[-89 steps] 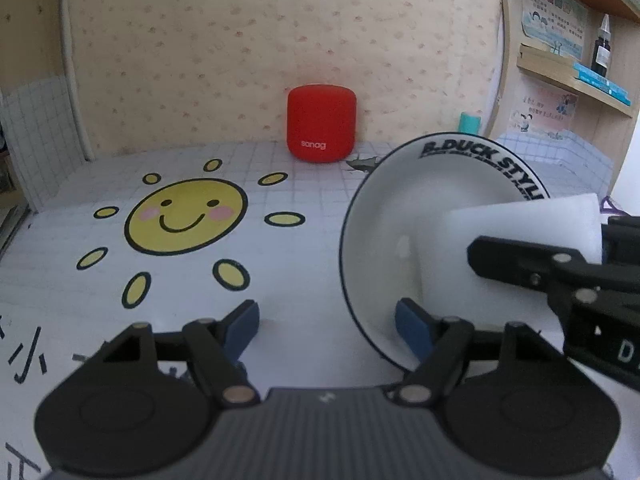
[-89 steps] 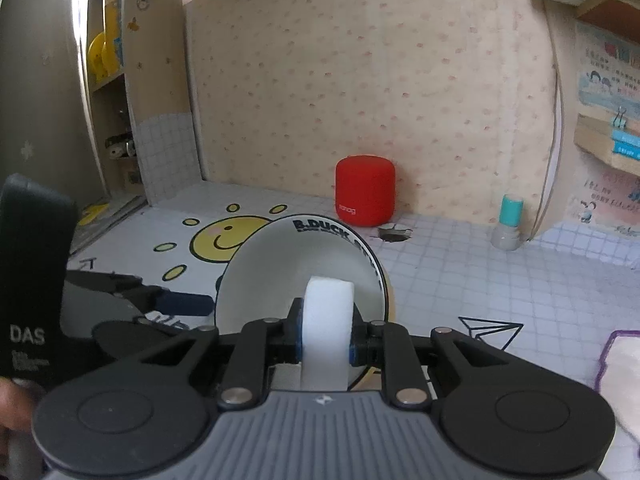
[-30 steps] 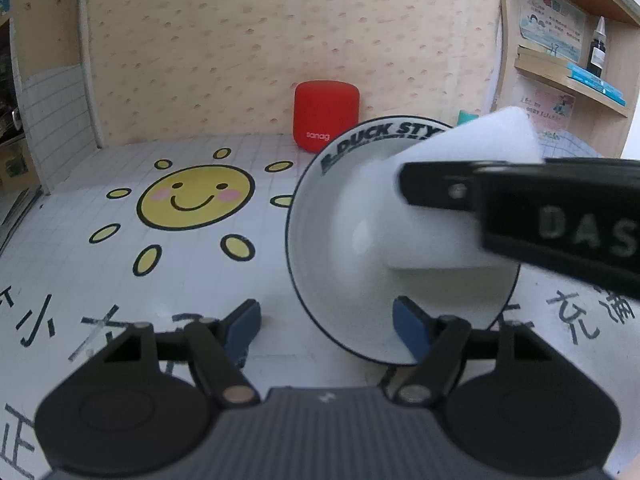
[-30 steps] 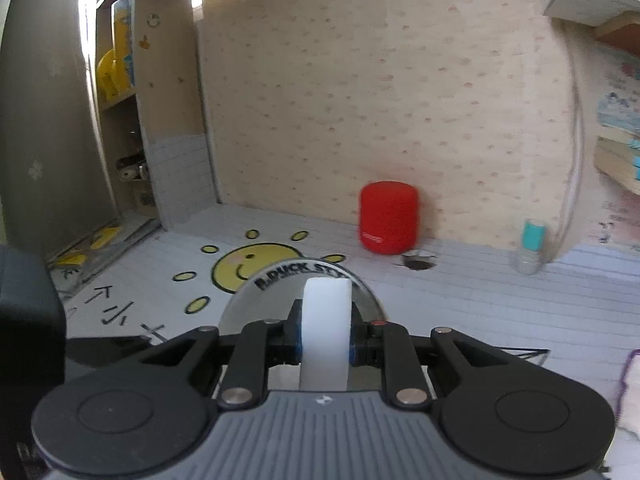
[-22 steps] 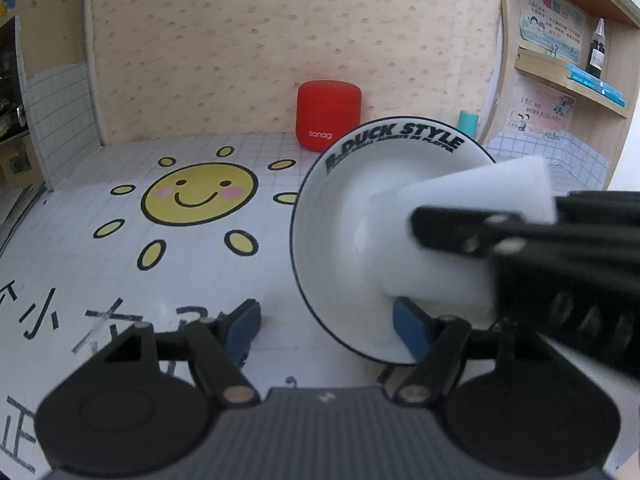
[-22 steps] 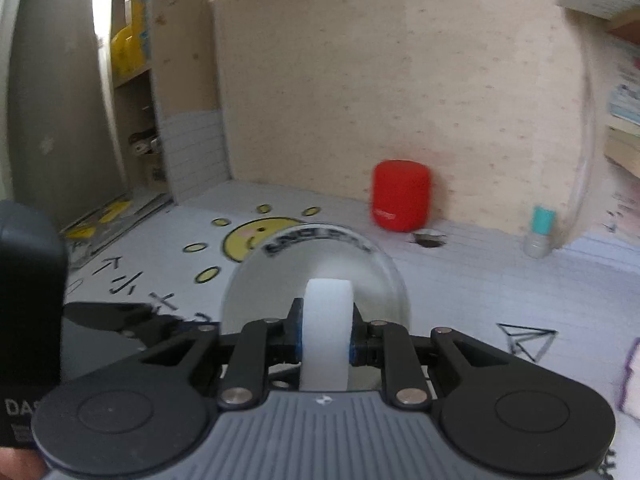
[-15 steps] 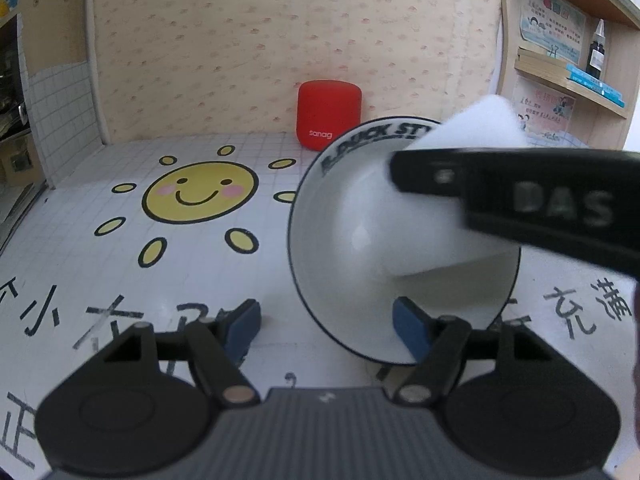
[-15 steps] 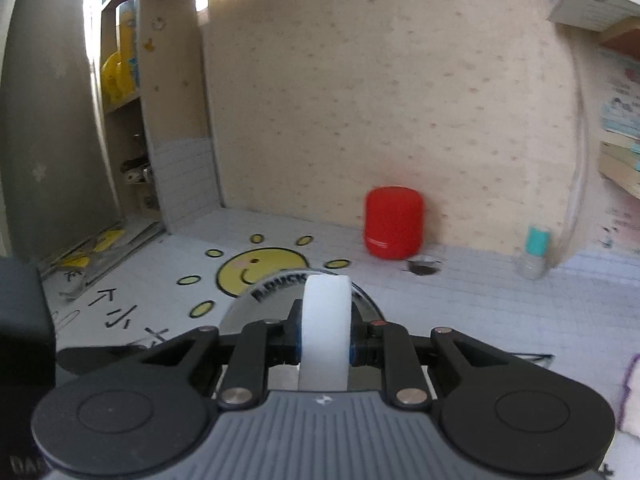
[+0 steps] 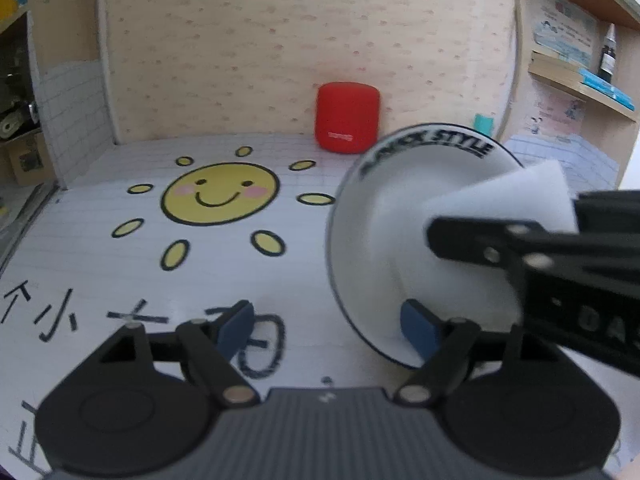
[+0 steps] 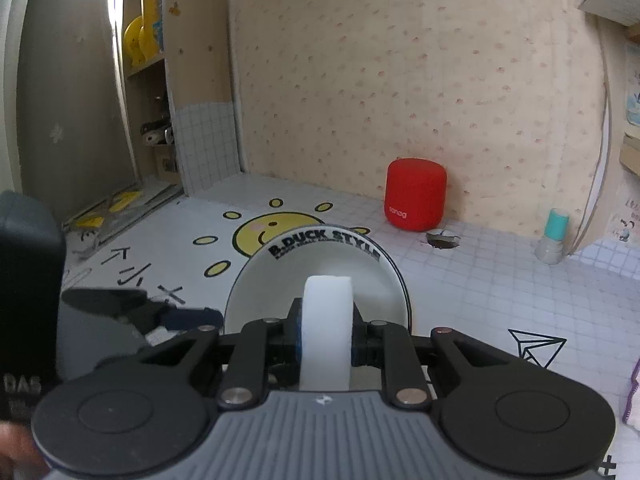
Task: Clean bowl
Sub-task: 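Rotate the bowl with the left tool while the right gripper wipes inside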
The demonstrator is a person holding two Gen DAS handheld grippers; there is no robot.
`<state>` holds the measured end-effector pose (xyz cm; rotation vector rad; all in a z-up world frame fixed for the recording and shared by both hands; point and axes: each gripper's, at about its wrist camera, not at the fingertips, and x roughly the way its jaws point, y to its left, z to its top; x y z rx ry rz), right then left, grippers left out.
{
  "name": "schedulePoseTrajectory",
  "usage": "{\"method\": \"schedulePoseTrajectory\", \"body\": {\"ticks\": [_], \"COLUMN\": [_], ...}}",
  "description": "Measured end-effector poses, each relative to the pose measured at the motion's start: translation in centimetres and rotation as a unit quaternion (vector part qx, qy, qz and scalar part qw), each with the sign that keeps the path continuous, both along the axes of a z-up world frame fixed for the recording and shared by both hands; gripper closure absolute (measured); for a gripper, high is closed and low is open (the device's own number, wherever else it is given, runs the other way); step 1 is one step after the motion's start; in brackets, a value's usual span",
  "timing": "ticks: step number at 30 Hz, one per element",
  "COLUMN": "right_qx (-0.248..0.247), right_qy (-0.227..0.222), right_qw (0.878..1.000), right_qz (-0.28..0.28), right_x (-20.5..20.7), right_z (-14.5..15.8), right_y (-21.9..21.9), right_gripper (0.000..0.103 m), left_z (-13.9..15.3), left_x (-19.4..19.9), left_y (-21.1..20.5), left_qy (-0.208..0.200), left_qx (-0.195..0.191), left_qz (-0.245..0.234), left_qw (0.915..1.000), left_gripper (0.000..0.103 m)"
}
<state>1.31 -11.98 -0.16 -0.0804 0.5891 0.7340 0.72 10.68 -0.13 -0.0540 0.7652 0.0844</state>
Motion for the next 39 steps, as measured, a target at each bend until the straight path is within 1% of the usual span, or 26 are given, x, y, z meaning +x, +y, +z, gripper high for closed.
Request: {"method": "schedulePoseTrajectory", "body": {"ticks": [5,7,10,11,12,15,17,19,22,24,27,30,33,35,39], "right_qx": [-0.018,-0.026,-0.015,0.005,0.012,0.029,0.031,0.018,0.010,0.003,0.026,0.029,0.022,0.019,0.008], "right_qy": [-0.014,-0.027,-0.031,-0.022,-0.019,-0.013,-0.003,-0.006,-0.008,-0.017,-0.019,-0.027,-0.022,-0.010,-0.004], "right_qw": [1.000,0.999,0.999,0.999,0.999,0.999,1.000,1.000,1.000,1.000,0.999,0.999,0.999,1.000,1.000], "right_qz": [-0.016,-0.030,-0.041,-0.039,-0.038,-0.006,0.005,0.010,-0.001,-0.019,-0.031,-0.013,0.011,0.020,0.025], "right_x": [-0.5,-0.7,-0.3,0.2,0.4,0.6,0.5,0.0,-0.3,-0.3,0.2,0.2,-0.1,-0.3,-0.5], "right_z": [0.0,0.1,0.5,0.6,0.7,0.7,0.5,0.2,0.0,0.1,0.7,1.0,0.8,0.3,0.0], "right_y": [-0.3,-0.2,-0.3,-0.3,-0.2,1.1,1.3,1.3,0.7,0.3,0.2,1.5,2.4,2.5,2.1], "right_gripper": [0.085,0.085,0.085,0.085,0.085,0.085,0.085,0.085,0.085,0.085,0.085,0.085,0.085,0.085,0.085], "left_z": [0.1,0.1,0.0,0.0,0.0,0.0,0.0,0.0,-0.1,-0.1,-0.1,-0.1,0.0,0.0,0.0], "left_x": [-0.2,-0.4,-0.6,-0.7,-0.8,-1.1,-1.1,-1.2,-1.2,-1.2,-1.2,-1.4,-1.5,-1.6,-1.6], "left_y": [-0.1,-0.3,-0.6,-0.7,-0.8,-0.9,-0.9,-0.8,-0.9,-1.0,-1.0,-1.0,-0.8,-0.6,0.0], "left_qy": [0.003,0.003,0.003,0.003,0.003,0.000,0.000,0.000,0.000,-0.001,-0.003,-0.005,-0.006,-0.007,-0.004], "left_qx": [0.002,0.002,0.004,0.004,0.006,0.004,0.005,0.006,0.007,0.008,0.009,0.008,0.006,0.007,0.009], "left_qz": [0.003,0.002,0.000,0.000,0.000,0.001,0.001,0.000,0.000,0.001,0.002,0.004,0.005,0.005,0.003], "left_qw": [1.0000,1.0000,1.0000,1.0000,1.0000,1.0000,1.0000,1.0000,1.0000,1.0000,1.0000,0.9999,1.0000,0.9999,0.9999], "left_gripper": [0.021,0.021,0.021,0.021,0.022,0.022,0.022,0.022,0.022,0.022,0.022,0.022,0.023,0.023,0.021]}}
